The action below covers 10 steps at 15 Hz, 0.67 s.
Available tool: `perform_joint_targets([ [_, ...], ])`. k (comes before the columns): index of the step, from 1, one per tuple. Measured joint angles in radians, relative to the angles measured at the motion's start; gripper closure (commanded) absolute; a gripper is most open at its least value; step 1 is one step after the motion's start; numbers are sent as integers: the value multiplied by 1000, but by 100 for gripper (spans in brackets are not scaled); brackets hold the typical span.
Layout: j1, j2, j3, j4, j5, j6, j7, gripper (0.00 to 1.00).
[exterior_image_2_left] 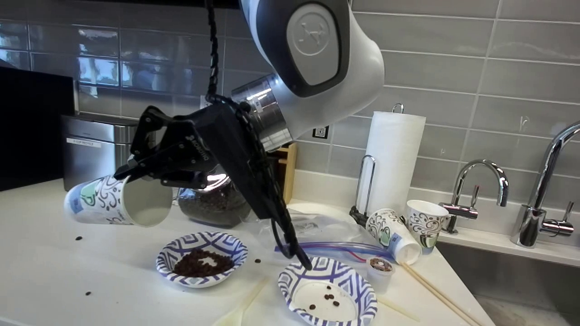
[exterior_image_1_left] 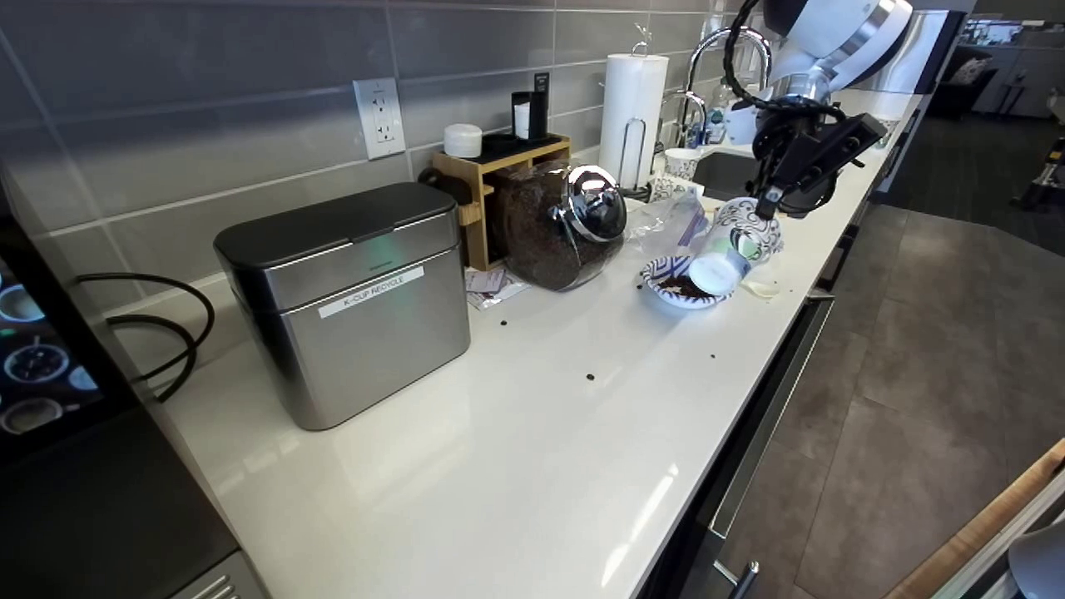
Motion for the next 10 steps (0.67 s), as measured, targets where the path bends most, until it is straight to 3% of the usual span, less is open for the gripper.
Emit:
perform_joint_targets([
  [10,-26,91,-9,90,101,-60,-166,96],
])
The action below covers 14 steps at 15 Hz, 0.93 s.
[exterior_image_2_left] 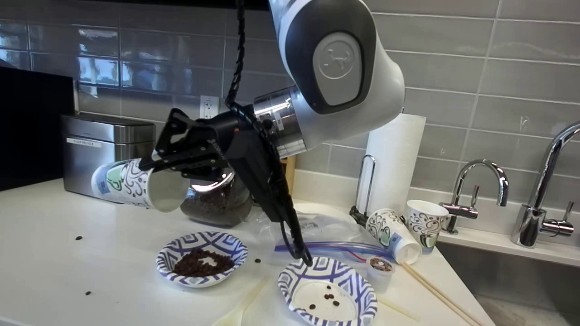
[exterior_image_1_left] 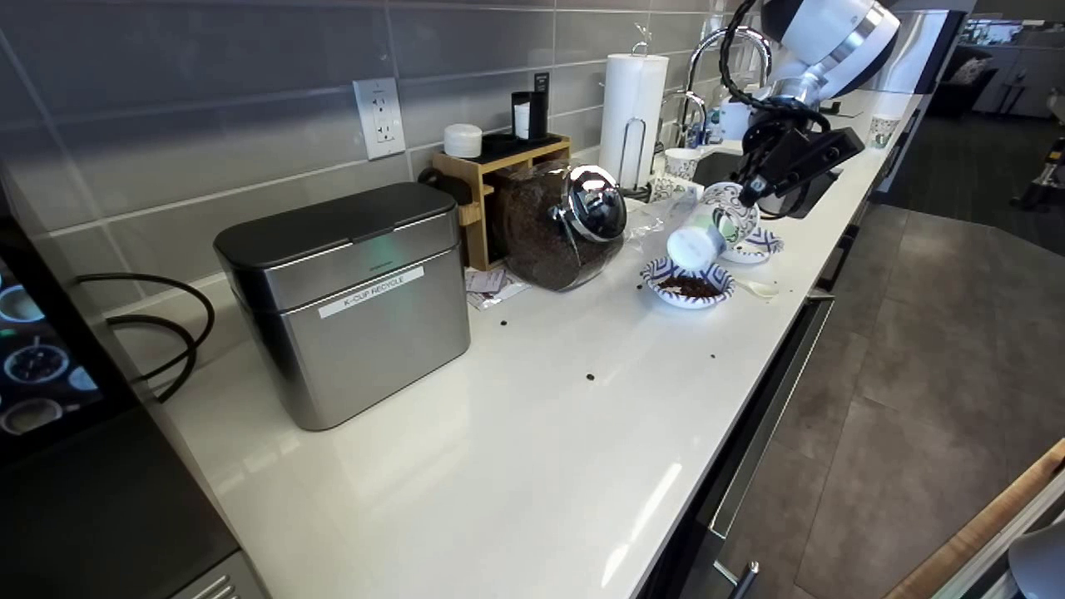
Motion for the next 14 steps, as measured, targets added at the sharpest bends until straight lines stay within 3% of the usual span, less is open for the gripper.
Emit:
perform_joint_targets([
  [7,-1,18,0,19,9,-12,-22,99],
  [14,-29,87,0,82,10,-141,-157,99],
])
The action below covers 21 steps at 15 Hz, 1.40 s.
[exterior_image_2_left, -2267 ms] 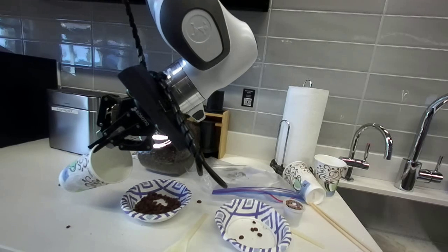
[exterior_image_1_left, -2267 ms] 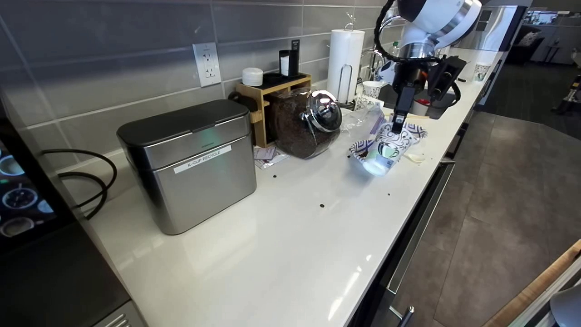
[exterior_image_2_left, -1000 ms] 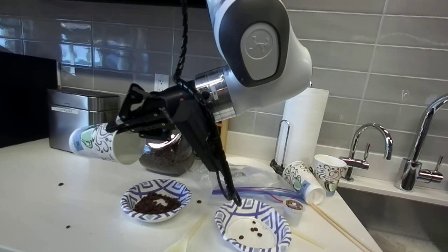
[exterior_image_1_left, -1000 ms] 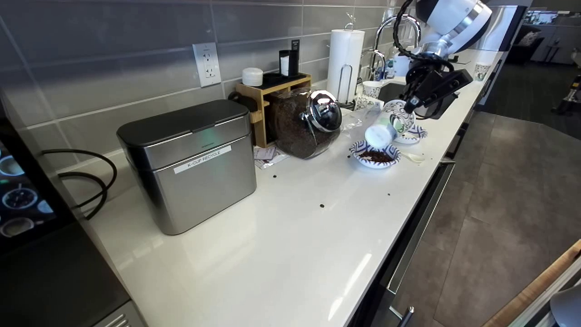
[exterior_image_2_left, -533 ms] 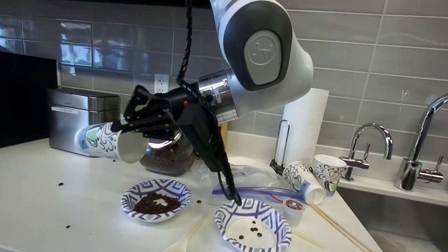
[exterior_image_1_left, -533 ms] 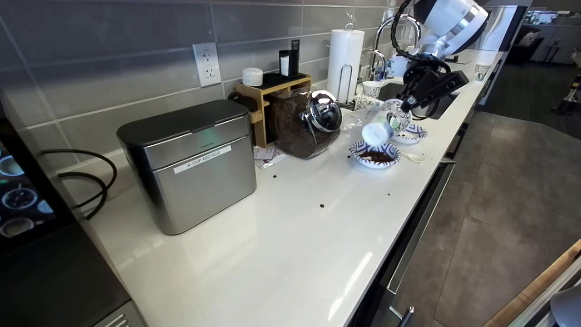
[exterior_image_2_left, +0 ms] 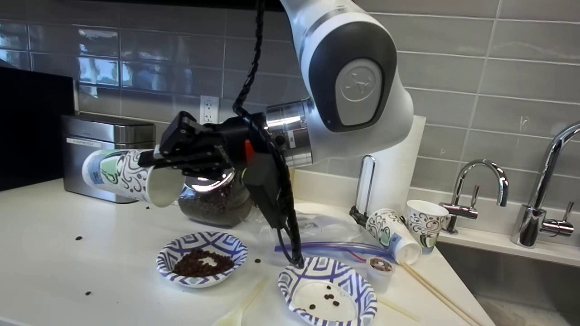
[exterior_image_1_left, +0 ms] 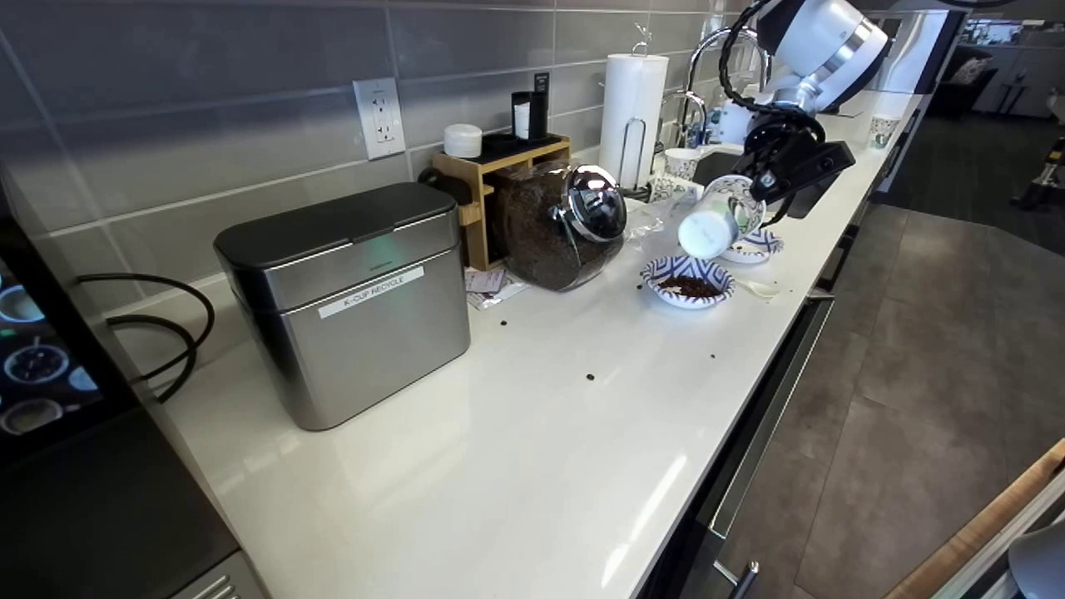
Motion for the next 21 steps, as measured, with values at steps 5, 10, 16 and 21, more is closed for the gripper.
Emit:
perform_joint_targets([
  [5,-23,48,0,42,31,-55,-95,99],
  [10,-41,82,0,80,65,-132,-161,99],
  [16,-61,116,0,112,116,-201,-212,99],
  [21,-72,142,-2,133,158,-246,-218,99],
])
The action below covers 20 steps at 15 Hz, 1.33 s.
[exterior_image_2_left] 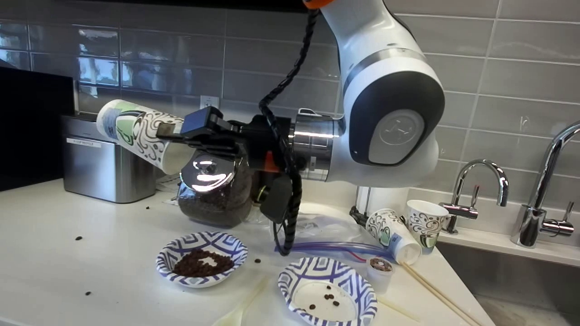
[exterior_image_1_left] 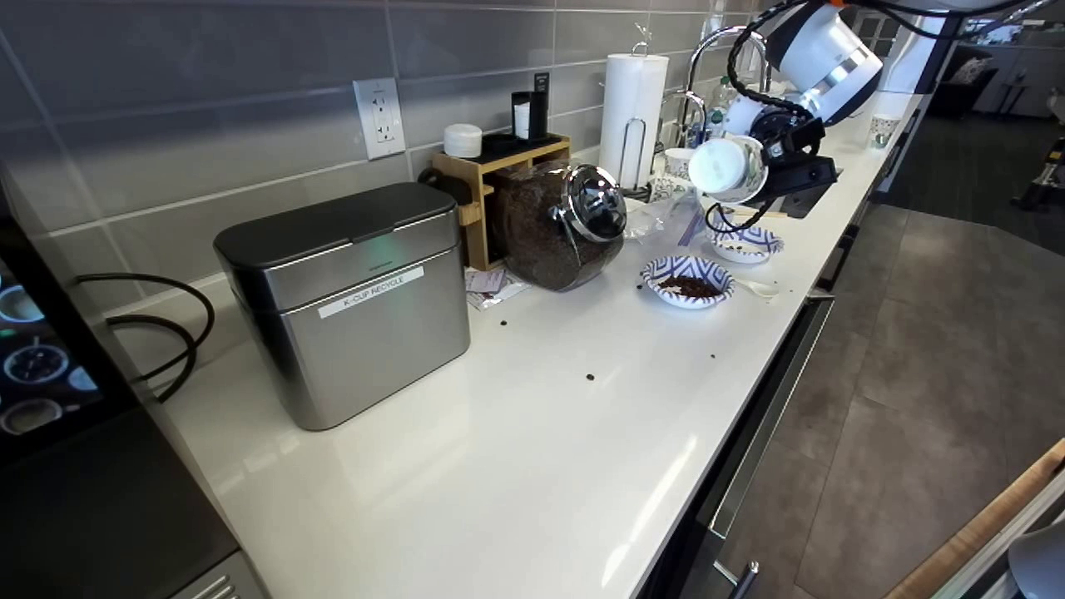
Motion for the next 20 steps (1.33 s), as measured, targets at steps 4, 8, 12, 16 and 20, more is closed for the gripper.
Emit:
perform_joint_targets([
  [4,-6,14,-3,8,32,-28,-1,99],
  [8,-6,20,-5,17,41,-37,-1,99],
  [12,14,-20,-9,11,23,-35,23,99],
  [16,76,-150,-21,-59,-41,66,59,99],
  [20,161,-316,-12,-198,-94,300,72,99],
])
